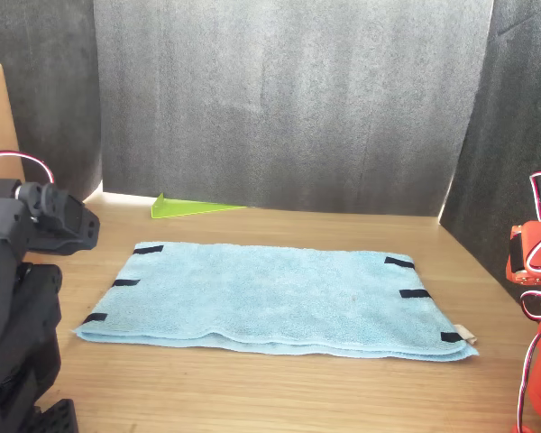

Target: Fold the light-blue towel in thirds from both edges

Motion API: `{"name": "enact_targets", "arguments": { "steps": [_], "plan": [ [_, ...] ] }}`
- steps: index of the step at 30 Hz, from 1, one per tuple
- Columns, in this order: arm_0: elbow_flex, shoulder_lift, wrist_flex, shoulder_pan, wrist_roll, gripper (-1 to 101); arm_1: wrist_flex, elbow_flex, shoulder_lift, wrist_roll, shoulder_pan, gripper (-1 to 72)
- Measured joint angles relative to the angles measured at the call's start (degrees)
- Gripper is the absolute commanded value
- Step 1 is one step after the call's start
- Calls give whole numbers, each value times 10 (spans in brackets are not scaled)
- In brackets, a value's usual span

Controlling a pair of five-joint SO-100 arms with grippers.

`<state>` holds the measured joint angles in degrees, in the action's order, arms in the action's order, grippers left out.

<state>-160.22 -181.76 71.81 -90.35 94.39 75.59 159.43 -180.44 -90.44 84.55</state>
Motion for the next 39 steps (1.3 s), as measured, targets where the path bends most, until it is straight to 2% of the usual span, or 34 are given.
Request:
{"name": "enact_targets", "arguments": {
  "steps": [13,16,22,27,31,32,35,36,39],
  "plan": [
    [0,0,-2,0,-11,-4,0,-5,9,0,13,-1],
    [21,53,-19,1,-11,-4,-10,-42,54,11,13,-1],
    [157,299,-81,-26,-11,-4,-24,-243,301,31,18,-1],
    [285,472,-75,-20,-21,-4,11,-444,560,113,33,-1],
    [358,577,-60,-12,-32,42,15,-539,722,116,50,0],
    [370,599,-60,-7,-32,59,25,-575,756,108,59,6],
    [388,666,-50,4,-28,135,65,-671,874,91,79,146],
    [388,680,-49,4,-28,156,73,-689,911,89,84,173],
    [388,689,-49,-6,-28,179,80,-702,990,88,104,194]
  ]
}}
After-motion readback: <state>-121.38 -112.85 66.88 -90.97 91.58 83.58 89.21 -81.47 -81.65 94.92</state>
